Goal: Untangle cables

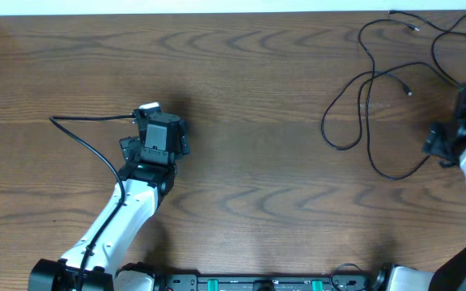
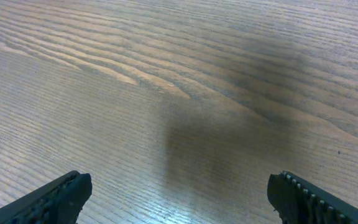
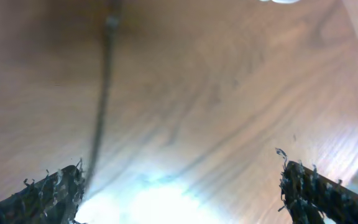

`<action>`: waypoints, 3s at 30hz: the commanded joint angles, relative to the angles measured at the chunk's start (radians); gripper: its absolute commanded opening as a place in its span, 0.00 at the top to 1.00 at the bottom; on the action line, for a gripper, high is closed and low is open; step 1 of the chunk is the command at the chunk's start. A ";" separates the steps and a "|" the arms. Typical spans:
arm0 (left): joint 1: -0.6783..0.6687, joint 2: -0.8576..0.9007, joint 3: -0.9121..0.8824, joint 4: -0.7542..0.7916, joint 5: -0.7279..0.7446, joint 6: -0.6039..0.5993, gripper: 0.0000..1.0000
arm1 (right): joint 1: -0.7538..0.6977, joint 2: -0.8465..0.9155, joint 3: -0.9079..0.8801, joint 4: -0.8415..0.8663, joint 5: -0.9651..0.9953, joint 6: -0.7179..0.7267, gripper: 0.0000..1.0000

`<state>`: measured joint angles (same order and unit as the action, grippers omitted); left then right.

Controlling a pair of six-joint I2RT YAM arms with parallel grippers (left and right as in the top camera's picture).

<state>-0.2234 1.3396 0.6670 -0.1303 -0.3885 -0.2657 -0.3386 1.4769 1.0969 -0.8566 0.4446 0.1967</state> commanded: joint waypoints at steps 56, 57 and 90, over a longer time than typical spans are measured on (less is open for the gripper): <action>0.003 0.007 0.002 0.000 -0.013 -0.009 0.05 | 0.303 0.639 -0.370 1.323 -0.710 0.394 0.02; 0.003 0.007 0.003 0.000 -0.013 -0.009 0.04 | 0.315 0.639 -0.370 1.342 -0.702 0.394 0.02; 0.003 0.007 0.003 0.000 -0.013 -0.009 0.04 | 0.307 0.118 -0.265 1.133 -0.773 0.126 0.01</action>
<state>-0.2234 1.3396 0.6670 -0.1299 -0.3882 -0.2657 -0.0288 1.6928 0.8295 0.3969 -0.3843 0.4503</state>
